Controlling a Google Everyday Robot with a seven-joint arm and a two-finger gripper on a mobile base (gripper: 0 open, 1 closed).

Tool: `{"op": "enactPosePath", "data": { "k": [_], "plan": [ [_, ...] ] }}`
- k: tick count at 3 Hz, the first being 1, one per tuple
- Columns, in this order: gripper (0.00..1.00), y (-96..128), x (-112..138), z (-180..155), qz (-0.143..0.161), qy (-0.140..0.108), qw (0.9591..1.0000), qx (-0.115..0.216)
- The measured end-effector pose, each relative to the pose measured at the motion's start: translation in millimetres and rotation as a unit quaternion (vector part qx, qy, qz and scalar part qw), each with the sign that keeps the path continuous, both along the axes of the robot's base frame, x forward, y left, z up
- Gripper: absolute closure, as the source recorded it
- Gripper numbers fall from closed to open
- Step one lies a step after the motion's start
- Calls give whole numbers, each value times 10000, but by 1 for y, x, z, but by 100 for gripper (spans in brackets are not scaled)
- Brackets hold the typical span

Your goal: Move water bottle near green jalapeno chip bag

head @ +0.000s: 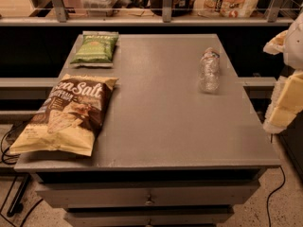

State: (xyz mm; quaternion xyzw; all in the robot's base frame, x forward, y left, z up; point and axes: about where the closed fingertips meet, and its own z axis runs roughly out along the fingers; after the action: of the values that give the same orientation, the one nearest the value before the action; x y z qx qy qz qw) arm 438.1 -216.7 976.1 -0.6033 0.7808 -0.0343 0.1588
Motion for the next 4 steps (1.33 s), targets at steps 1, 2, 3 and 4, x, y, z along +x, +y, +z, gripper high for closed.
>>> {"op": "enactPosePath", "data": {
  "k": [1,2,3,4],
  "plan": [
    [0,0,0,0,0,0,10000,0],
    [0,0,0,0,0,0,10000,0],
    [0,-2,14,5,-57,-319,9993,167],
    [0,1,41,17,-28,-721,9963,464]
  ]
}}
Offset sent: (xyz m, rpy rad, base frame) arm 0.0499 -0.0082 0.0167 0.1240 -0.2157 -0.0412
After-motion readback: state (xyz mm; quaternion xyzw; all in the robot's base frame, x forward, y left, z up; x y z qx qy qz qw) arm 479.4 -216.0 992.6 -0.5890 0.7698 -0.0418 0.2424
